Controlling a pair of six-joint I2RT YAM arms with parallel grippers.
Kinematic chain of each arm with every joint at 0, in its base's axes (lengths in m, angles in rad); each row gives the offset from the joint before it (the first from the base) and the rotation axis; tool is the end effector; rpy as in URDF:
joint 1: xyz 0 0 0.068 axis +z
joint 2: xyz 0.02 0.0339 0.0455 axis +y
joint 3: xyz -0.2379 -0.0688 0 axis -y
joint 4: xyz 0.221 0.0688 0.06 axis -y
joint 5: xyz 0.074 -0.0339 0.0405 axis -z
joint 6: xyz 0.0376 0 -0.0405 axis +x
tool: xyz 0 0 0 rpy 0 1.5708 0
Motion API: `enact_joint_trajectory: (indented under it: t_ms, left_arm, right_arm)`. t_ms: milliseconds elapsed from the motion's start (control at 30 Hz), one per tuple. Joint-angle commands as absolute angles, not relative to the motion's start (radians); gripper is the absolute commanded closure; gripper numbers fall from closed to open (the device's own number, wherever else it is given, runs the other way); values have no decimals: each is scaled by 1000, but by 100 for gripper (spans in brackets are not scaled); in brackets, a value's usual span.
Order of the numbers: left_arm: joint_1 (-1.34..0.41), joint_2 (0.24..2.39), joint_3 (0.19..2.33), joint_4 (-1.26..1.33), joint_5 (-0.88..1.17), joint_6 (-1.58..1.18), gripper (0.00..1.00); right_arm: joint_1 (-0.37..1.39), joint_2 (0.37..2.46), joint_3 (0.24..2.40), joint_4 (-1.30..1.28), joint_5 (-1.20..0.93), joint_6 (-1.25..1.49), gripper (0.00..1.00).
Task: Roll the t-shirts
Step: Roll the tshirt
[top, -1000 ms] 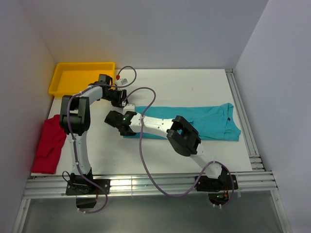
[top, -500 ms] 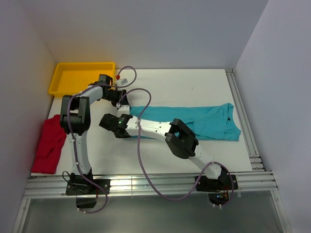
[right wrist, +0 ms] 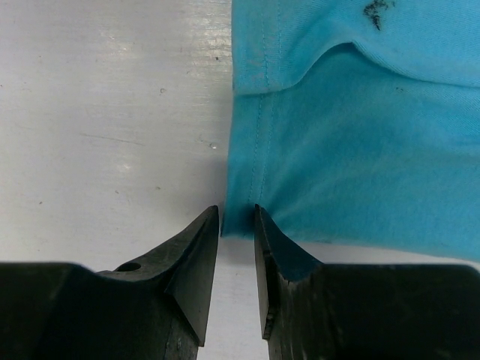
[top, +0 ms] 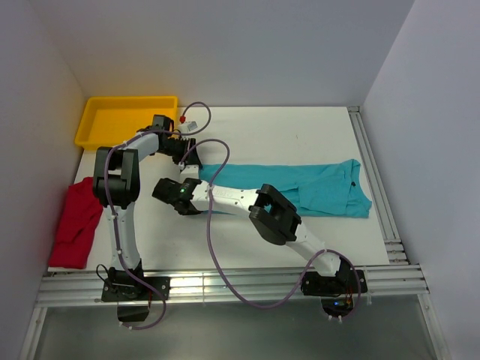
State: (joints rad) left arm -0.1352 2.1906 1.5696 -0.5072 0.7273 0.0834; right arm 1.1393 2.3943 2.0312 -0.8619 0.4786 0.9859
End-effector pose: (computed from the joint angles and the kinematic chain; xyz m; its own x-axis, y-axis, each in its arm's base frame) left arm 0.4094 -0.0809 0.1351 -0.8604 0.1798 -0.4768 0.4561 0.6892 -0.5630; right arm 0.2076 0.4095 0.1518 -0.8351 -0.0441 -0.5484 -0.0810 0.9958 0.0434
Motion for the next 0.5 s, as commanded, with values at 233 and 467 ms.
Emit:
enact_joint_trajectory:
  t_ms: [233, 467]
  left_arm:
    - [-143, 2253, 1592, -551, 703, 83, 60]
    - [-143, 2263, 1606, -564, 696, 78, 69]
  right_arm:
    - [1144, 2399, 2060, -893, 500, 993, 67]
    - [1140, 2416, 2060, -894, 483, 988, 68]
